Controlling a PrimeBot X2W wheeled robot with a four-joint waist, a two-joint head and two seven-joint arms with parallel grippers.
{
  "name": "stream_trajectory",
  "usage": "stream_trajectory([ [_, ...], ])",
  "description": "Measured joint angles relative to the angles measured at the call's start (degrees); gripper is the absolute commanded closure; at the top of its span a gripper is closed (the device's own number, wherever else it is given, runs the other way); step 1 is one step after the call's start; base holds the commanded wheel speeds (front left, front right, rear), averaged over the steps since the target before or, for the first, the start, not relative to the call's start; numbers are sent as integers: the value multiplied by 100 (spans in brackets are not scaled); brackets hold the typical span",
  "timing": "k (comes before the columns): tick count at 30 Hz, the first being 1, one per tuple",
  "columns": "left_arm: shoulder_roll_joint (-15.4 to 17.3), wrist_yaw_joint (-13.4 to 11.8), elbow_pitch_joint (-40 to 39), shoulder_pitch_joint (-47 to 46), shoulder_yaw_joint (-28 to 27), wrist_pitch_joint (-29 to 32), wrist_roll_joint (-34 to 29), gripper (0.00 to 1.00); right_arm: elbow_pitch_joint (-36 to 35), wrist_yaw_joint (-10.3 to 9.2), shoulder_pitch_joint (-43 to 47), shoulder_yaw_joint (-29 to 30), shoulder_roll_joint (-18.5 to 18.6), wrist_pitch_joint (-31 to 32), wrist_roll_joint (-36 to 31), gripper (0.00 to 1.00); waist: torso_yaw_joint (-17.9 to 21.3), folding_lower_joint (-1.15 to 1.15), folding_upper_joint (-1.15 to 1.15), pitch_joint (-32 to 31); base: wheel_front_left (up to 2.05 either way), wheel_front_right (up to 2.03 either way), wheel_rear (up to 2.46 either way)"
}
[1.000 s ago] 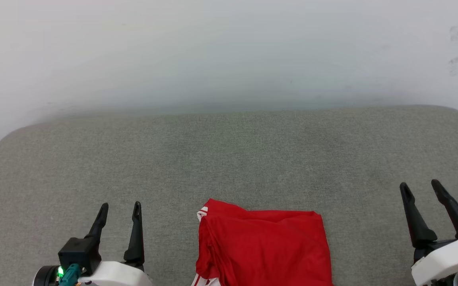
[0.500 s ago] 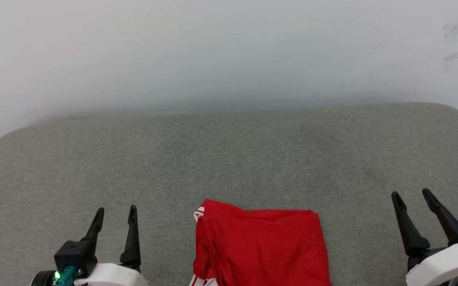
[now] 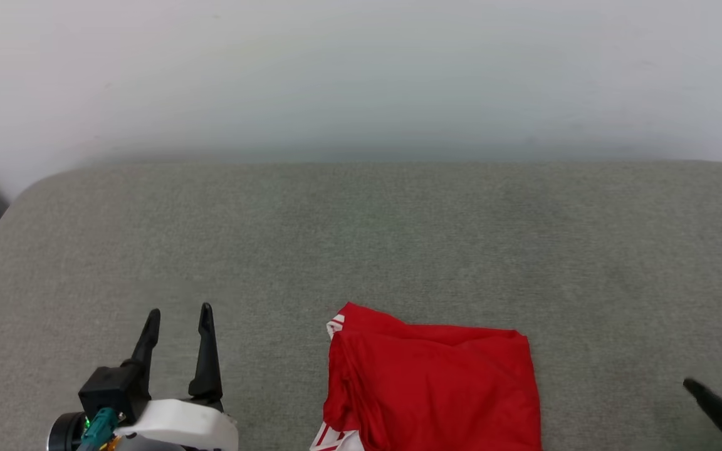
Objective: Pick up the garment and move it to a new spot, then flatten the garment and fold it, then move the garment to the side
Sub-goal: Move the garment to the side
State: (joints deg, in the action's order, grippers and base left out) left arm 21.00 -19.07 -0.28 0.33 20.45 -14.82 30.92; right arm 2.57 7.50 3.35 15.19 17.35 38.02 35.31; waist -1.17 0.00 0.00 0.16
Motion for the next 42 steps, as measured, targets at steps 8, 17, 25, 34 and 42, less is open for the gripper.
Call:
stream_trajectory([
  [8, -174, 130, -105, -300, -97, -9, -203, 0, 441, 0, -531, 601, -689, 2568, 588, 0, -357, 0, 0, 374, 0, 0, 0],
  [17, -421, 297, -66, -589, -124, -16, -446, 0, 1152, 0, -1183, 680, -1395, 3314, 1284, 0, -781, 0, 0, 856, 0, 0, 0],
  [25, -532, 423, 105, -672, -204, -16, -549, 0, 1747, 2, -1318, 307, -1402, 3195, 1923, 100, -943, 0, 0, 921, 0, 0, 0],
  [34, -510, 509, 192, -579, -270, -18, -591, 0, 1094, 0, -1342, -525, -1159, 2598, 1450, 100, -676, 0, 0, 639, 0, 0, 0],
  [42, -448, 501, 66, -398, -279, -24, -650, 0, 777, 0, -1362, -1563, -92, 1897, 175, 100, -22, 0, 0, 454, 0, 0, 0],
])
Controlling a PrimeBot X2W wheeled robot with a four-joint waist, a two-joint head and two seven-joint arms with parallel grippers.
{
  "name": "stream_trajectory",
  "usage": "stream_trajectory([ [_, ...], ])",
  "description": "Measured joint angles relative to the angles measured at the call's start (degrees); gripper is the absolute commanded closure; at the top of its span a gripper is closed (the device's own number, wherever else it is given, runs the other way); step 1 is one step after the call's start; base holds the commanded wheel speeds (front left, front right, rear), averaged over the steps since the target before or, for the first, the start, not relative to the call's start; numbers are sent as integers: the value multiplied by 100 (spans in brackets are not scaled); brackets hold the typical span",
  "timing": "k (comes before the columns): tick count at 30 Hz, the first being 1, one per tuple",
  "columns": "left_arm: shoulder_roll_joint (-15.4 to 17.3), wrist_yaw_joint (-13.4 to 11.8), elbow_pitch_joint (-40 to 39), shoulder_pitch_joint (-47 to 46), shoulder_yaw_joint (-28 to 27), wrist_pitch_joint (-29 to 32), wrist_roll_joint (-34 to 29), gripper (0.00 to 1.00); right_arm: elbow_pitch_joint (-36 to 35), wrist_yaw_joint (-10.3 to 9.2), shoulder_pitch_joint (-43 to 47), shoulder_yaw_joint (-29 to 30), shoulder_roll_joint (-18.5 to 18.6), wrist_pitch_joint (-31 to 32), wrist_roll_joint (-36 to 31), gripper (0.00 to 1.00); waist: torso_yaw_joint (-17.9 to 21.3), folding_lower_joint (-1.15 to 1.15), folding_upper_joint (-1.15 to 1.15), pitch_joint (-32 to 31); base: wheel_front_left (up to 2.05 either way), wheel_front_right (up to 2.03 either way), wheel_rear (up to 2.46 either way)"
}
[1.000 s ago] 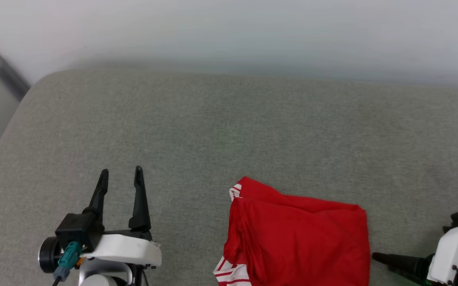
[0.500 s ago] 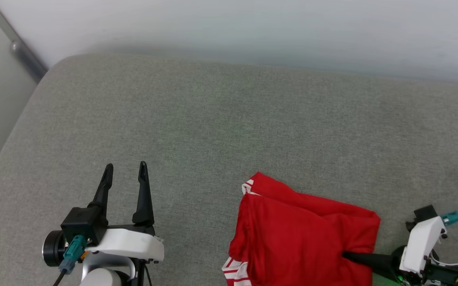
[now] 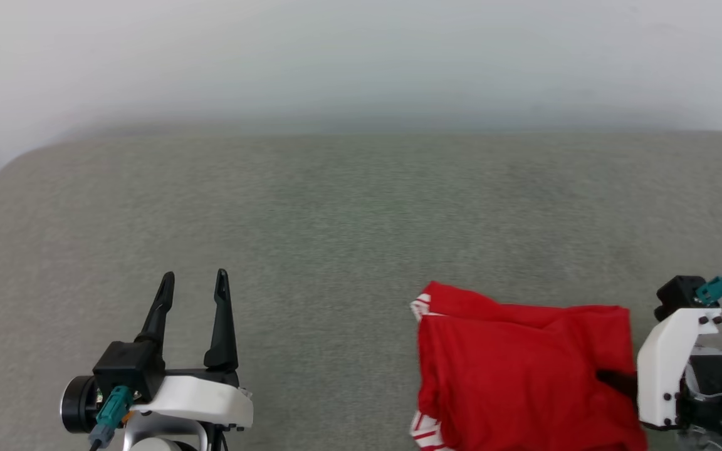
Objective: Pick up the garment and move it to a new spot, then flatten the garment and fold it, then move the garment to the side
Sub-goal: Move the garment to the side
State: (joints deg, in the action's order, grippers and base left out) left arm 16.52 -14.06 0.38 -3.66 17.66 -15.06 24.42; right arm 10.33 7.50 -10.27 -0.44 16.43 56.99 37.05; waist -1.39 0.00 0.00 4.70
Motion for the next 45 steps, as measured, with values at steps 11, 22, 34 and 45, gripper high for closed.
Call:
stream_trajectory([
  [11, 163, 35, -404, -377, 137, 220, -211, 0, 638, 0, -872, -433, 619, -929, -826, 100, 1544, 0, 0, 340, 0, 0, 0],
  [22, 479, 220, -1022, -1714, 365, 775, -719, 0, 1874, 1, -2460, 487, 1248, -2314, -1184, 100, 2129, -1, 0, 1939, 0, 0, 0],
  [34, 671, 281, -1455, -2361, 510, 1162, -1049, 0, 3275, 0, -3296, 1165, 1169, -3884, -1622, 15, 2043, -1, 0, 3182, 0, 0, 0],
  [45, 591, 215, -1067, -1992, 437, 837, -771, 0, 3711, 1, -3271, 1022, 1289, -5306, -1989, 0, 2046, 0, 0, 2634, 0, 0, 0],
])
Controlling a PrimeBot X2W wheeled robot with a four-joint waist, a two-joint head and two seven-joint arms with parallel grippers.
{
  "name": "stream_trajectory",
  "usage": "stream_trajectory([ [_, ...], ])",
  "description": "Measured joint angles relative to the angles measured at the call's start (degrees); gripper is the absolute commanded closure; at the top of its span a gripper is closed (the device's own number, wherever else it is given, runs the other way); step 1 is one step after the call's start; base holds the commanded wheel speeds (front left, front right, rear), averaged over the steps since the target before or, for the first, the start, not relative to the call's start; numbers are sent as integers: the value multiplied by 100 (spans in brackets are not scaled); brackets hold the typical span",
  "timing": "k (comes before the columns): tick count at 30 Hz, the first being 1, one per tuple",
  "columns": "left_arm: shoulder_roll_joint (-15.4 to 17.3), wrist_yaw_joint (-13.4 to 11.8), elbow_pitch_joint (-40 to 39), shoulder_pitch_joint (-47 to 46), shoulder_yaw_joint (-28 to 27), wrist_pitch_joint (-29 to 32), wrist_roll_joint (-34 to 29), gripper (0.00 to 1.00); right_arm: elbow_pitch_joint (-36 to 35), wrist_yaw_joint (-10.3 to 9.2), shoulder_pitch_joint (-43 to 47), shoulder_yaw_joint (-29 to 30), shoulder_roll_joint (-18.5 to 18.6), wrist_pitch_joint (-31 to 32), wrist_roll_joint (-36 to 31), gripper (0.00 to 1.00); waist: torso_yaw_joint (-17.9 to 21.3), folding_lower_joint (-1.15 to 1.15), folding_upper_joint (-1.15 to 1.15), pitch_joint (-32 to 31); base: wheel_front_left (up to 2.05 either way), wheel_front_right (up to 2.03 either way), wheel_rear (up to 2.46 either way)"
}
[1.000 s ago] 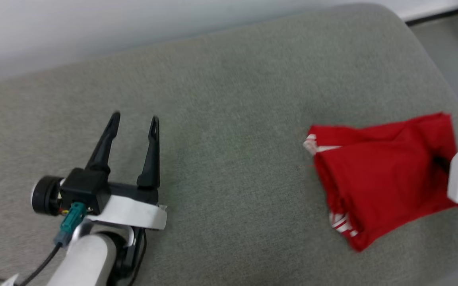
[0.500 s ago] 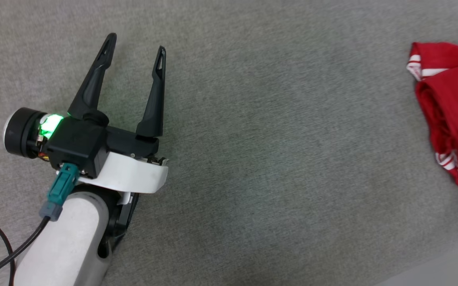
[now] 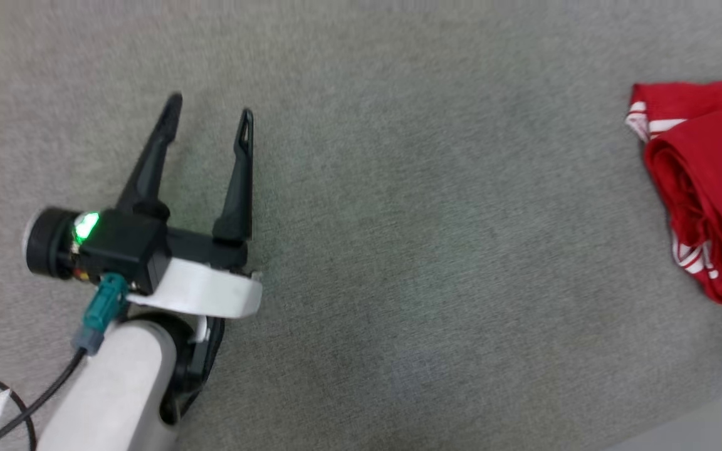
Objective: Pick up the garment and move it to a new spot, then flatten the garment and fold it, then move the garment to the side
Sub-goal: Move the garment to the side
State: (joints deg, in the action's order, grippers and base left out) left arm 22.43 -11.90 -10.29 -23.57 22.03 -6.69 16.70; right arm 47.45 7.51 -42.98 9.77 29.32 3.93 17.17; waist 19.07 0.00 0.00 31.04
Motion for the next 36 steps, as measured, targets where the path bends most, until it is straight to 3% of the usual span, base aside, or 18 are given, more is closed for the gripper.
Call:
stream_trajectory([
  [9, -299, -146, 503, 887, -30, -416, 439, 0, -976, 0, 892, -310, 2, -561, -116, 0, -102, 1, 0, -1072, 0, 0, 0],
  [15, -449, -180, 809, 1301, -104, -611, 691, 0, -2128, -1, 1858, -414, -487, -690, -110, 0, -356, 1, 0, -1717, 0, 0, 0],
  [25, -573, -220, 1232, 1768, -301, -762, 882, 0, -3889, -1, 3322, -647, -1421, -508, -153, 0, -1198, 1, 0, -2379, 0, 0, 0],
  [36, -459, -171, 1464, 2449, -459, -812, 979, 0, -5104, 0, 4499, -831, -2038, -116, -335, 0, -1682, 2, 0, -3100, 0, 0, 0],
])
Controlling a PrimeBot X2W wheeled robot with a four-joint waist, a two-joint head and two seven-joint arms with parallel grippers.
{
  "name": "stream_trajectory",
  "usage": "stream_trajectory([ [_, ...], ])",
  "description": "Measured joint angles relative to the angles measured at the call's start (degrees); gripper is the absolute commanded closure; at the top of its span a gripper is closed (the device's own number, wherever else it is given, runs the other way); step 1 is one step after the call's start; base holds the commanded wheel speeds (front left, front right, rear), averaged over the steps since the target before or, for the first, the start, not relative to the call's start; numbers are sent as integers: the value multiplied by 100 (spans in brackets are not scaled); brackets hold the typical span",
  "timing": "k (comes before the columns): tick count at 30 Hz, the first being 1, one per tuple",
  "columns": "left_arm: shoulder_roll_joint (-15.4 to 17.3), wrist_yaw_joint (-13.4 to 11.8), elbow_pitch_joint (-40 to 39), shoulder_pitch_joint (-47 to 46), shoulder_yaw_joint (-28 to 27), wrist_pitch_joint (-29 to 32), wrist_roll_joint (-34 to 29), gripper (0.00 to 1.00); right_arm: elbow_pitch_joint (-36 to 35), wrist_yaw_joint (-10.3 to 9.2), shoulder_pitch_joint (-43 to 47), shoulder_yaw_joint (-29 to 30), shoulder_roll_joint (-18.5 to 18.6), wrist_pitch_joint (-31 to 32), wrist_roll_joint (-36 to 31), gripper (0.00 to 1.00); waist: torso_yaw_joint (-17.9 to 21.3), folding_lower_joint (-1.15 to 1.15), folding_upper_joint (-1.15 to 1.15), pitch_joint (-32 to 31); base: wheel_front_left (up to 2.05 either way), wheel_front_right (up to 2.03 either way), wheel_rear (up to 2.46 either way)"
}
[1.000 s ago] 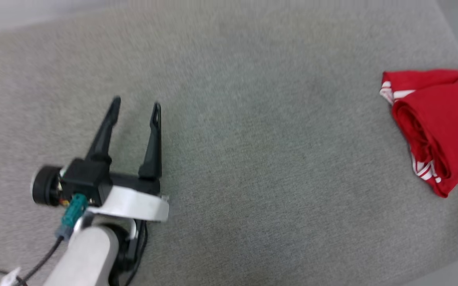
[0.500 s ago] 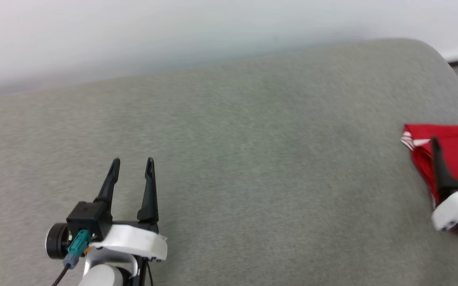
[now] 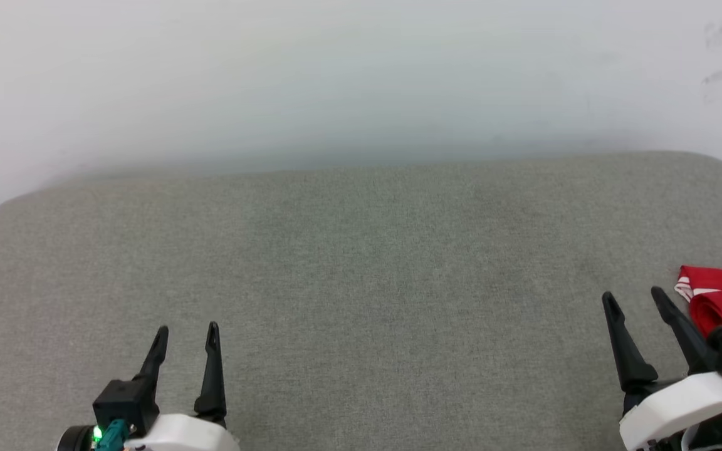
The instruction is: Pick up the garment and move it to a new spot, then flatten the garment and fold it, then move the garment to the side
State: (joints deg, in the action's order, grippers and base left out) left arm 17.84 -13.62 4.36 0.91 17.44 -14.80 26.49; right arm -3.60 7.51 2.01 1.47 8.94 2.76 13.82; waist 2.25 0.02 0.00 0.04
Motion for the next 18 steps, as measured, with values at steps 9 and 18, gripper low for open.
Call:
stream_trajectory([
  [9, -21, 49, 99, 227, 15, -3, 14, 0, -390, -1, 404, 22, -124, 243, -154, 0, -52, 0, 0, -222, 0, 0, 0],
  [18, -69, 104, 203, 165, -18, -9, -10, 0, -472, -1, 393, -30, -126, 341, -226, 0, -14, -1, 0, -166, 0, 0, 0],
])
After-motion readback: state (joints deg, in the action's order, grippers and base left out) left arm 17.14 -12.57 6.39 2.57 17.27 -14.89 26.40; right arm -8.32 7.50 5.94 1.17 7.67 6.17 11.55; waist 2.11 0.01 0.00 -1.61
